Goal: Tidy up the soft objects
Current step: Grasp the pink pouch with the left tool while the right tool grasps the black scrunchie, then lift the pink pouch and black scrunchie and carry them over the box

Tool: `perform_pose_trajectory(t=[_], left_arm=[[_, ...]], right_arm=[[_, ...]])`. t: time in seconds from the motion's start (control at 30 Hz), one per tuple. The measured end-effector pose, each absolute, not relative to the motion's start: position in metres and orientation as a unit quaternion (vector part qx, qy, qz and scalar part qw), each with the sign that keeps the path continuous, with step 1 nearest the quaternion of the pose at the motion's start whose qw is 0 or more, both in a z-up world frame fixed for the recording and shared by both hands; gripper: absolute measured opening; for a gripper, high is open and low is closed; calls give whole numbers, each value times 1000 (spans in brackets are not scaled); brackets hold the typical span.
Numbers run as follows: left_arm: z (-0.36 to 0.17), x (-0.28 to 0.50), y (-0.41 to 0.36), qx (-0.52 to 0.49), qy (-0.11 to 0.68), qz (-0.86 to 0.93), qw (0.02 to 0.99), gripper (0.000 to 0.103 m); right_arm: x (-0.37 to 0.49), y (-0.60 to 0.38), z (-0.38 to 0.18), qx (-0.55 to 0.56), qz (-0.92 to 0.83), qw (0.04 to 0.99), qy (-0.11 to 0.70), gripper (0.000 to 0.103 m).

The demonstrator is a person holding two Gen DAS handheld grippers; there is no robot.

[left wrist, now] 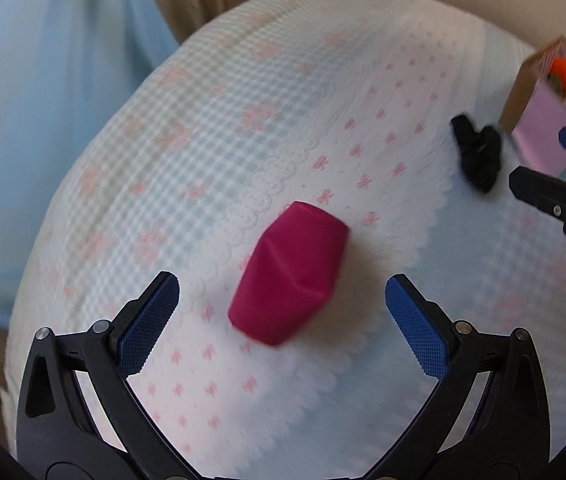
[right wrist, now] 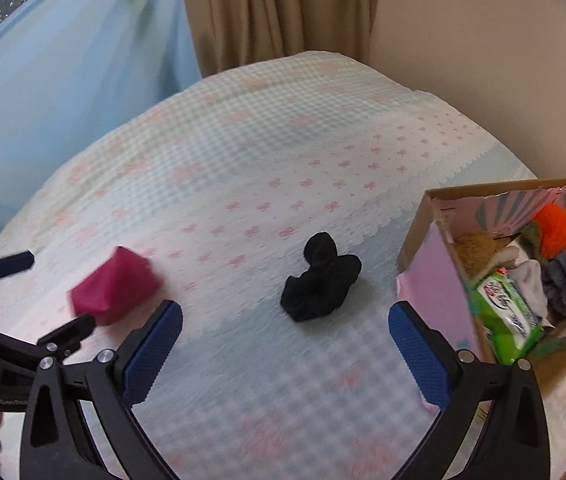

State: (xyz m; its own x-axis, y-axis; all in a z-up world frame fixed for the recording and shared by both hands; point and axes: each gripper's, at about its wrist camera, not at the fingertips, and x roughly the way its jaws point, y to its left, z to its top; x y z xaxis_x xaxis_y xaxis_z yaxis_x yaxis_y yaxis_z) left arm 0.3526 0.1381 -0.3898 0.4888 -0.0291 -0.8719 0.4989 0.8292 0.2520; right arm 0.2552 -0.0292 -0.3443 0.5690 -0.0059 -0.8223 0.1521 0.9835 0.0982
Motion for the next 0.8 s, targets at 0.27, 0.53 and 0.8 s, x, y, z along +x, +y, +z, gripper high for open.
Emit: perform_pose_trajectory(t=[0.27,0.53,0.8], left_arm=[[-433,382,134,271,505,-204,794,102],[-456,390,139,269,540,-212,769,56],[-441,394,146,206,565,-201,773,36]], right_arm=[[292,-32,-394,63,-64,866,492,102],[316,-45,-422,59,-66,848,522,62],[321,-50,-418,72,-31,834,546,32]])
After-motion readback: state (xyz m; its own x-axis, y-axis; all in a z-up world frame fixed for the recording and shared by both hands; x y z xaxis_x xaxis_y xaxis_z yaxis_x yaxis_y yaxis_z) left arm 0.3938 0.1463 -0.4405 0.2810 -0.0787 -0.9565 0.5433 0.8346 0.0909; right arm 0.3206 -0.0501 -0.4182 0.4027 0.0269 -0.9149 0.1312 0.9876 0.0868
